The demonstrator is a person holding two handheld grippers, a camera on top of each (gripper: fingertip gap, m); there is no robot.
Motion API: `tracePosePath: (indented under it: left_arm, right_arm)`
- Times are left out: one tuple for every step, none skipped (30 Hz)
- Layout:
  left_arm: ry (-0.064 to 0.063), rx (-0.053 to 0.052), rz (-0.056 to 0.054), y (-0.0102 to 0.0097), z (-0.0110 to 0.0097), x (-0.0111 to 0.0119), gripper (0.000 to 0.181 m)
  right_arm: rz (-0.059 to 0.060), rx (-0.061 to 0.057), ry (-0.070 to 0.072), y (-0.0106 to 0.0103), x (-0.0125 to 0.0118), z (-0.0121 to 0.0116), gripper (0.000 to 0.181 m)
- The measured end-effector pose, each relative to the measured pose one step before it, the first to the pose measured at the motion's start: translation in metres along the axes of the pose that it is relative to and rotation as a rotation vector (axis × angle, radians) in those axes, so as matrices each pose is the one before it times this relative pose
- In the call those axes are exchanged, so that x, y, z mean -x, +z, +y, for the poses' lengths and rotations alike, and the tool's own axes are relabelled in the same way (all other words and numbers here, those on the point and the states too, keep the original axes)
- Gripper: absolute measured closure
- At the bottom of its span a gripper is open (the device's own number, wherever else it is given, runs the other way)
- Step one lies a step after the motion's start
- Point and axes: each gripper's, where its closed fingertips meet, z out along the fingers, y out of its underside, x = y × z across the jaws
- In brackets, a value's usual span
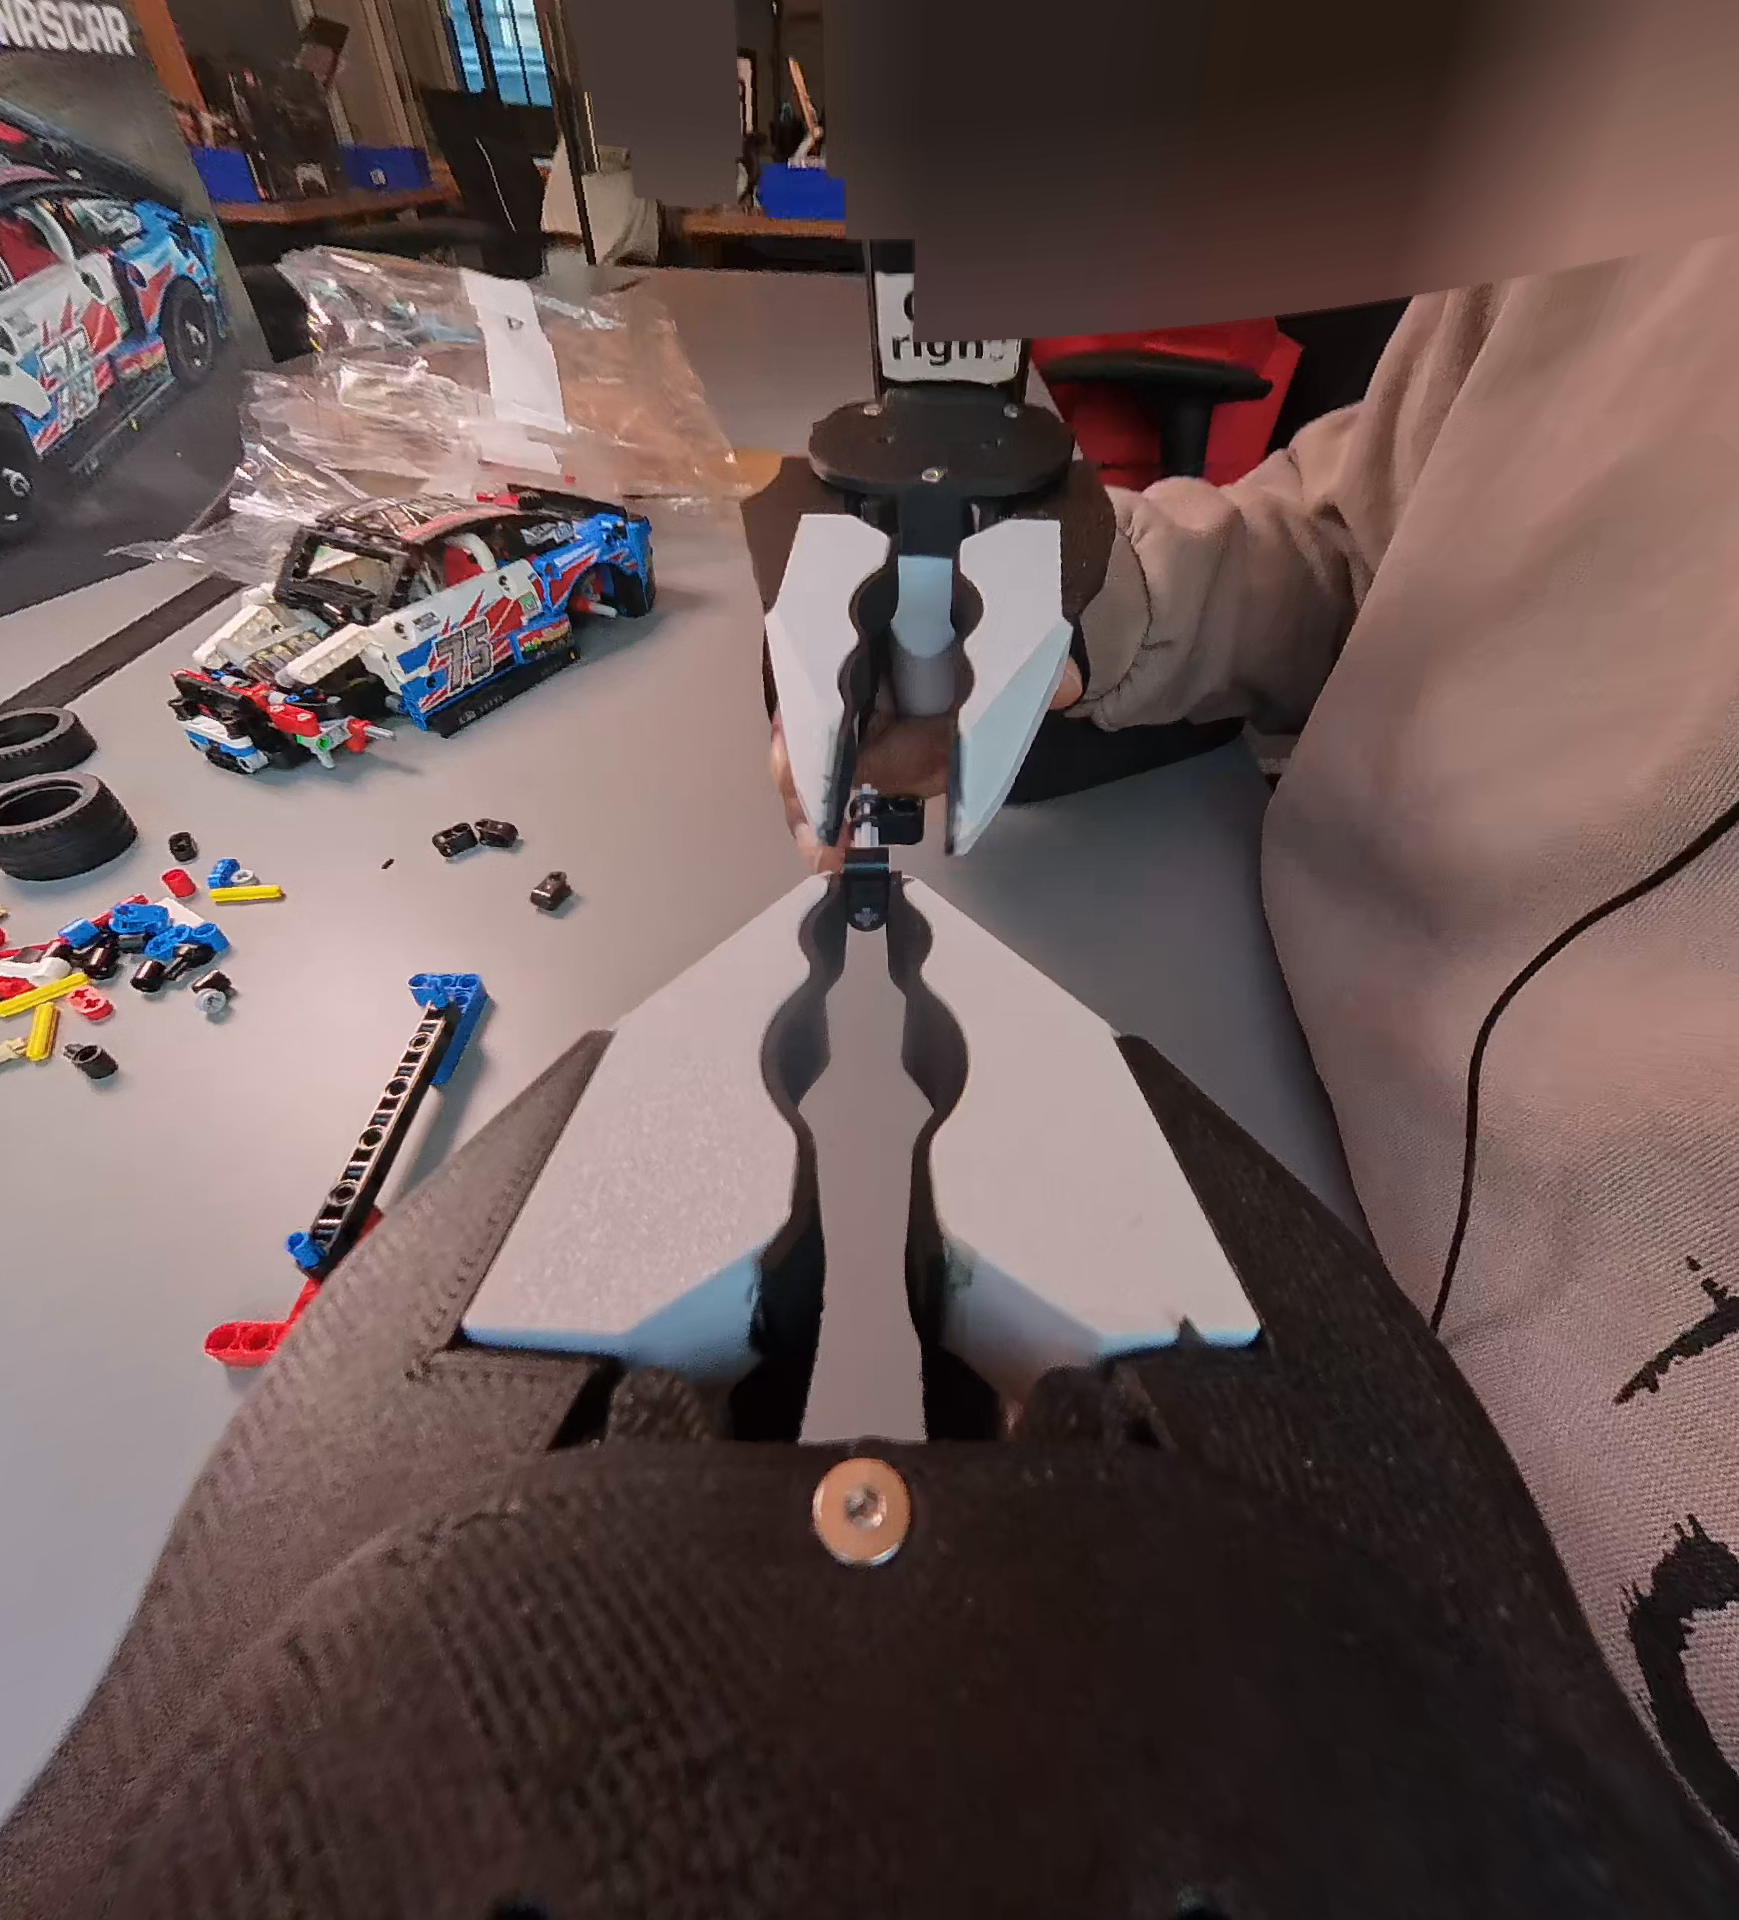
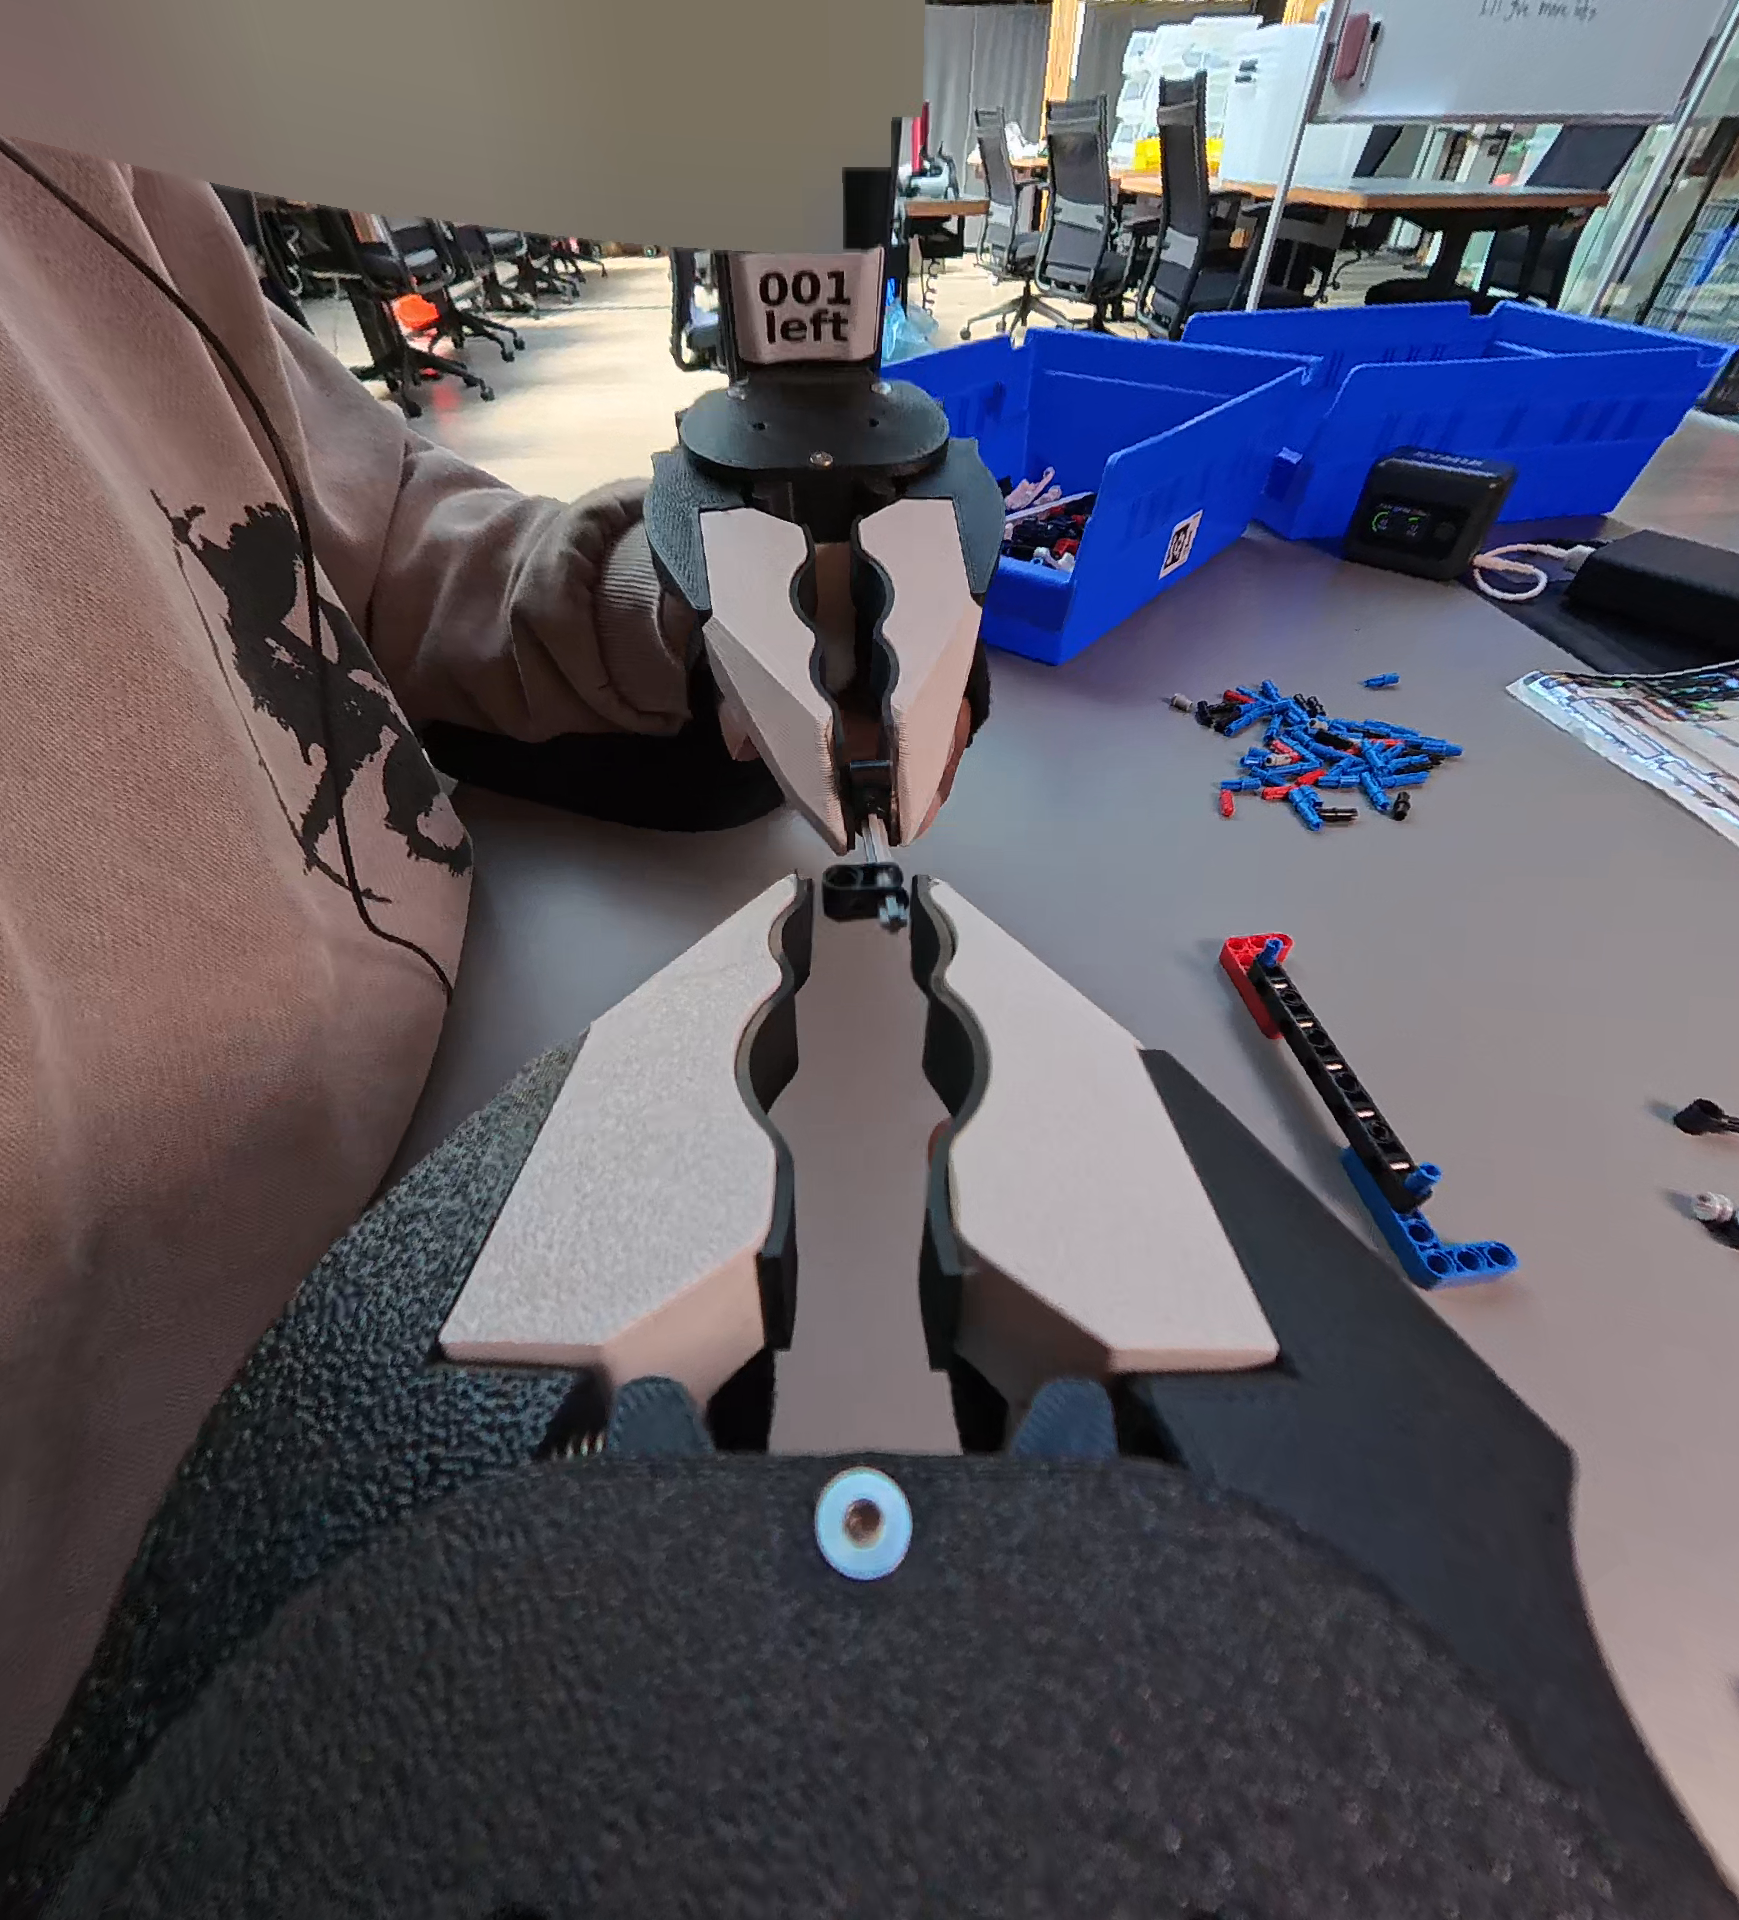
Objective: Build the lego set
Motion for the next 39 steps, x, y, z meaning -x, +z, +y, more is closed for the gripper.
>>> tracePosePath:
  left_arm:
    - [-0.0219,-0.0335,0.0001,-0.004,-0.00314,0.00355,0.175]
    - [-0.0266,-0.0333,0.001,-0.00423,-0.00373,0.00346,0.175]
    - [-0.0175,-0.0252,0.0017,-0.00328,-0.00304,0.00203,0.175]
    - [-0.0048,-0.0095,0.0005,-0.00133,-0.0011,0.00093,0.175]
    - [0.0017,0.0027,0.0011,0.00027,0.00053,-0.0001,0.175]
    - [0.0023,0.0042,0.0047,0.00125,0.00078,-0.00128,0.175]
    - [0.0024,0.0027,0.0047,0.00146,0.00038,-0.00162,0.175]
    - [0.0035,0.0024,0.0023,0.00126,0.00015,-0.00132,0.175]
    - [0.0025,0.0035,0.0013,0.00079,0.00025,-0.00109,0.175]
    - [0.0027,0.0034,-0.0002,0.00049,0.00024,-0.00062,0.175]
    - [0.0029,0.0025,0.0001,0.00034,-0.00004,-0.0009,0.175]
    - [0.0033,0.0041,0.0009,0.00046,0.00025,-0.00102,0.175]
    - [0.0052,0.007,0.0,0.00072,0.00078,-0.00083,0.175]
    - [0.0053,0.0088,0.0013,0.00104,0.00115,-0.00094,0.175]
    - [0.0033,0.0064,0.0031,0.00108,0.00101,-0.00118,0.175]
    - [0.0011,0.0039,0.0047,0.00092,0.00069,-0.00119,0.175]
    - [0.0012,0.0032,0.0018,0.00035,0.00047,-0.00058,0.175]
    - [-0.0002,0.0025,0.0023,0.00013,0.00041,-0.00043,0.175]
    - [0.0002,0.0025,0.0048,0.00016,0.0004,-0.00089,0.175]
    - [0.0022,0.0029,0.0033,0.00019,0.00057,-0.0008,0.175]
    - [0.0028,0.0038,0.0031,0.00017,0.00058,-0.00066,0.175]
    - [0.0028,0.0079,0.0052,0.00041,0.00126,-0.00094,0.175]
    - [0.0049,0.0098,0.0041,0.00043,0.0016,-0.00095,0.175]
    - [0.0055,0.0093,0.0013,0.00041,0.00154,-0.00061,0.175]
    - [0.004,0.0083,0.0022,0.00024,0.00142,-0.00067,0.175]
    - [0.0004,0.0083,0.0062,0.00059,0.00163,-0.00106,0.175]
    - [-0.0041,0.0094,0.0061,0.00063,0.00214,-0.00076,0.175]
    - [-0.0067,0.0087,0.0026,0.00057,0.00233,0.00018,0.175]
    - [-0.0093,0.008,0.0001,0.00061,0.00239,0.001,0.175]
    - [-0.0113,0.0078,0.0002,0.00072,0.00239,0.0013,0.175]
    - [-0.0113,0.0075,0.0005,0.00067,0.00215,0.00105,0.175]
    - [-0.0082,0.0083,0.0014,0.00058,0.00197,0.00064,0.175]
    - [-0.0038,0.0072,0.003,0.00036,0.00142,0.00008,0.175]
    - [-0.0011,0.005,0.0018,0.00018,0.00063,-0.00008,0.175]
    - [0.0034,0.004,-0.0021,-0.00018,0.00025,0.00026,0.175]
    - [0.0091,0.0027,-0.0037,-0.00046,-0.00018,0.00007,0.175]
    - [0.0042,-0.0003,-0.0044,-0.00036,-0.00037,-0.00004,0.175]
    - [-0.0062,-0.0055,-0.0033,-0.00012,-0.00044,0.00044,0.175]
    - [-0.0097,-0.0101,-0.0022,0.00004,-0.00057,0.00054,0.175]
  right_arm:
    - [-0.0047,-0.028,0.0225,-0.00372,-0.0023,-0.00396,0.153]
    - [-0.0103,-0.0297,0.0374,-0.0048,-0.00231,-0.00406,0.148]
    - [-0.0096,-0.0194,0.0229,-0.0047,-0.00158,-0.00229,0.152]
    - [0.0052,-0.0082,0.0017,-0.00325,-0.00225,-0.00021,0.159]
    - [0.0236,0.0021,-0.008,-0.00121,-0.00348,0.00125,0.163]
    - [0.0136,0.0066,-0.0107,0.00068,-0.00101,0.00141,0.165]
    - [0.0057,0.0044,-0.008,0.00162,0.00064,0.0005,0.166]
    - [-0.0038,0.0021,-0.0085,0.00162,0.00215,0.0,0.166]
    - [0.0025,0.0017,-0.0083,0.00123,0.00095,-0.00015,0.166]
    - [0.0035,0.0,-0.0099,0.0005,0.0006,-0.0003,0.169]
    - [-0.0014,0.0038,-0.0095,0.00016,0.00099,0.00023,0.174]
    - [0.0048,-0.0013,-0.0057,0.00002,0.0001,-0.00045,0.176]
    - [-0.0034,-0.0026,-0.0048,0.00009,0.00131,-0.00072,0.176]
    - [-0.0043,0.0011,-0.0031,0.00038,0.00148,-0.00019,0.175]
    - [-0.0011,0.0052,-0.0057,0.0006,0.0009,0.00041,0.174]
    - [-0.0011,0.0084,-0.0081,0.00051,0.00091,0.00112,0.174]
    - [-0.0016,0.0059,-0.0073,0.00015,0.00088,0.00083,0.175]
    - [0.0014,0.0017,-0.0029,0.00005,0.00008,0.00031,0.175]
    - [-0.0055,0.004,-0.0015,0.00005,0.00105,0.0005,0.176]
    - [-0.0042,0.0037,-0.0036,0.00015,0.00103,0.00055,0.177]
    - [-0.0028,0.0043,-0.0051,0.00006,0.00063,0.00064,0.177]
    - [-0.0051,0.0027,-0.0009,0.00013,0.00094,0.00051,0.178]
    - [-0.0086,0.0055,-0.0023,0.00013,0.00146,0.00097,0.178]
    - [-0.0031,0.0086,-0.006,0.00026,0.00072,0.00164,0.178]
    - [-0.0028,0.0087,-0.0101,0.00035,0.00091,0.00161,0.178]
    - [-0.0065,0.0113,-0.0155,0.00029,0.00165,0.00181,0.178]
    - [-0.0057,0.0169,-0.0172,0.00019,0.00154,0.00226,0.179]
    - [0.0037,0.0157,-0.0126,0.00025,-0.00017,0.00188,0.179]
    - [0.0044,0.0108,-0.0043,0.00041,-0.0008,0.00151,0.179]
    - [-0.0002,0.011,0.0052,0.00062,-0.00073,0.00188,0.179]
    - [-0.0032,0.0122,0.0085,0.00066,-0.0007,0.00224,0.179]
    - [-0.0034,0.0056,0.0104,0.00029,-0.00074,0.00134,0.179]
    - [-0.0062,-0.0041,0.0136,-0.00011,-0.00022,-0.00014,0.179]
    - [-0.0056,-0.004,0.0138,0.00007,0.00004,-0.00023,0.179]
    - [-0.0005,-0.0009,0.0074,0.00029,-0.00018,0.00034,0.179]
    - [-0.0013,-0.0015,0.0069,0.00057,0.00024,0.00029,0.179]
    - [-0.0017,-0.0038,0.0103,0.00036,0.0003,0.00006,0.179]
    - [0.0008,-0.0024,0.011,0.00024,-0.00031,0.00047,0.179]
    - [-0.0012,0.0035,0.0103,0.00038,-0.00027,0.00154,0.179]
